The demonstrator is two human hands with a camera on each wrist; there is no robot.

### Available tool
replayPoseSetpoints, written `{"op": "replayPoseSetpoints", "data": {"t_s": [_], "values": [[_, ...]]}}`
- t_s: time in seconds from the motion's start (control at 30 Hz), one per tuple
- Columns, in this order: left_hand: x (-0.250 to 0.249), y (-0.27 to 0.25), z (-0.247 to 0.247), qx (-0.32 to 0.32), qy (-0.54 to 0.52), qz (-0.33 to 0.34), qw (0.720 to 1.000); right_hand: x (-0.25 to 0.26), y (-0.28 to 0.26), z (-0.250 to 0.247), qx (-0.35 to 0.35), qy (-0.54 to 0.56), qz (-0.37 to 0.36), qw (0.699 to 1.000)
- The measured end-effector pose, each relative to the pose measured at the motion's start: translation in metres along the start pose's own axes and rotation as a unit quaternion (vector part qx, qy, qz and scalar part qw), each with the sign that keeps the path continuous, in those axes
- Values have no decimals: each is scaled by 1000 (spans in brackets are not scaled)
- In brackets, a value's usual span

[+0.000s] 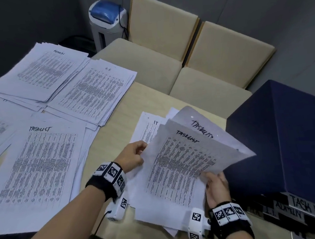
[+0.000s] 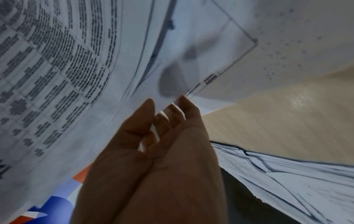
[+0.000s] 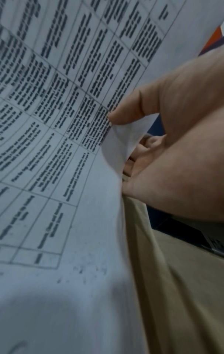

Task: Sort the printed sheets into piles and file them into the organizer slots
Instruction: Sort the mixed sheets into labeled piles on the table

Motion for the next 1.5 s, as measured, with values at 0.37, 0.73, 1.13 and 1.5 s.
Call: {"op": "replayPoseSetpoints", "data": {"t_s": [0.37,0.73,1.13,1.5], "values": [[-96,-4,-6,-141,-79,164,973,117,-41,66,36,-74,-280,957],[-20,20,1,-128,125,2,984,43,-26,79,37,-203,-249,946],[-17,-57,-152,-252,-72,68,963,19,-53,199,137,-180,-261,938],[154,-203,-324,-316,82,-222,919,-125,-52,248,207,-527,-67,822]]}}
Point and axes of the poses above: each hand's wrist, its own y-axis towards the middle knuckle, its own z-axis out of the palm, x = y × z, the point moved 4 cm from there along y, towards the middle knuckle, and after that the axes turned 1 degree about y, right-handed, at the moved point
